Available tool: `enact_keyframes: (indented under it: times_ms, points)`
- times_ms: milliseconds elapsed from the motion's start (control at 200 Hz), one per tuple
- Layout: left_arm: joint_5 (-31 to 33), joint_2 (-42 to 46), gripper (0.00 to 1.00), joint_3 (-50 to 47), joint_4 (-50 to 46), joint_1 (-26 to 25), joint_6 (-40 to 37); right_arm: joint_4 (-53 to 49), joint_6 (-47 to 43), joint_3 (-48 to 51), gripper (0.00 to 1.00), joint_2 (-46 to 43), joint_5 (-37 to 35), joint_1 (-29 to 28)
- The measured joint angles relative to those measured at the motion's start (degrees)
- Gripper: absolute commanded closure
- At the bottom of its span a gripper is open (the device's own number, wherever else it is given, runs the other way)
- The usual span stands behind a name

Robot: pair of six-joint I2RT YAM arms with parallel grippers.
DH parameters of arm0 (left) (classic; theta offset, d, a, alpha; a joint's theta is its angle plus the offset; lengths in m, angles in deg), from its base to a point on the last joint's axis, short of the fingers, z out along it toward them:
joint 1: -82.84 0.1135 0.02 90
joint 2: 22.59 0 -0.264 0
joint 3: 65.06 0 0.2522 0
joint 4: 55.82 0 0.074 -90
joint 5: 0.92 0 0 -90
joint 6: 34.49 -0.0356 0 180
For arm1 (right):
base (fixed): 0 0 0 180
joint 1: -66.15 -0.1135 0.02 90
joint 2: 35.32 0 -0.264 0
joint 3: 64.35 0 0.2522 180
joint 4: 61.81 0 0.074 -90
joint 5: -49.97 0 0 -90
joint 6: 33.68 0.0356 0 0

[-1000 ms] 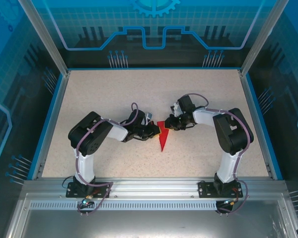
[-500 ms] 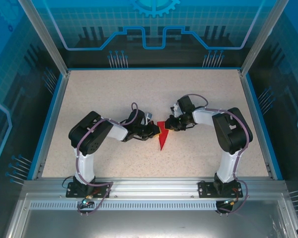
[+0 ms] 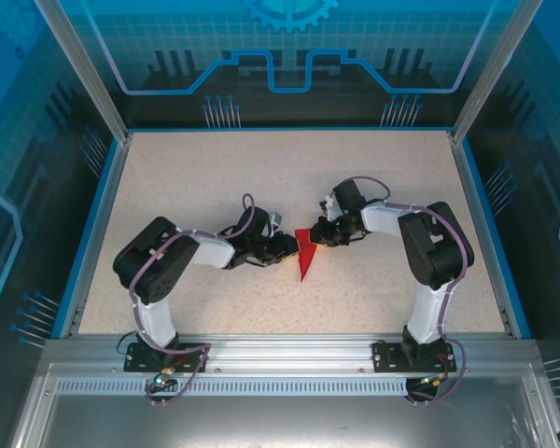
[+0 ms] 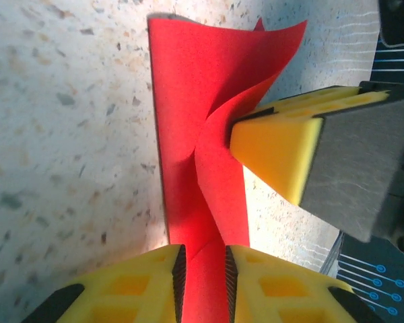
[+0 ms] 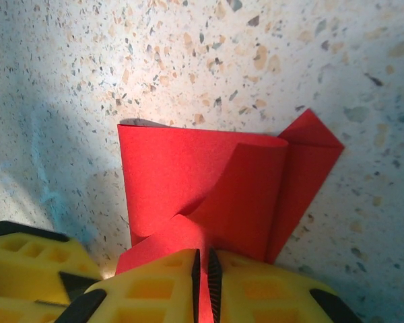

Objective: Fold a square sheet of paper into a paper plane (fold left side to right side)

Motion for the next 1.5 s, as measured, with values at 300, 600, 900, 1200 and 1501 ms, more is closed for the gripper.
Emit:
enact_keyframes:
  times_ms: [300, 600, 900, 1200, 1501]
  points:
    - [-1.4, 5.2, 0.87, -0.7, -2.2, -3.0, 0.5, 0.0, 0.0, 0.0, 0.86, 0.0, 0.0, 0.0]
    - [-2.8, 2.9, 0.87, 3.1, -3.4, -5.6, 1.5, -0.2, 0.0, -0.2, 0.86, 0.2, 0.1, 0.0]
    - [-3.0, -1.2, 0.87, 3.5, -4.1, -5.9, 1.5, -0.9, -0.2, -0.8, 0.86, 0.5, 0.2, 0.0]
    - [-3.0, -2.9, 0.87, 3.5, -4.0, -7.0, 1.6, -1.2, -0.4, -1.0, 0.86, 0.6, 0.2, 0.0]
    - [-2.9, -4.5, 0.86, 3.5, -3.0, -7.5, 1.8, -1.5, -0.6, -1.1, 0.86, 0.7, 0.2, 0.0]
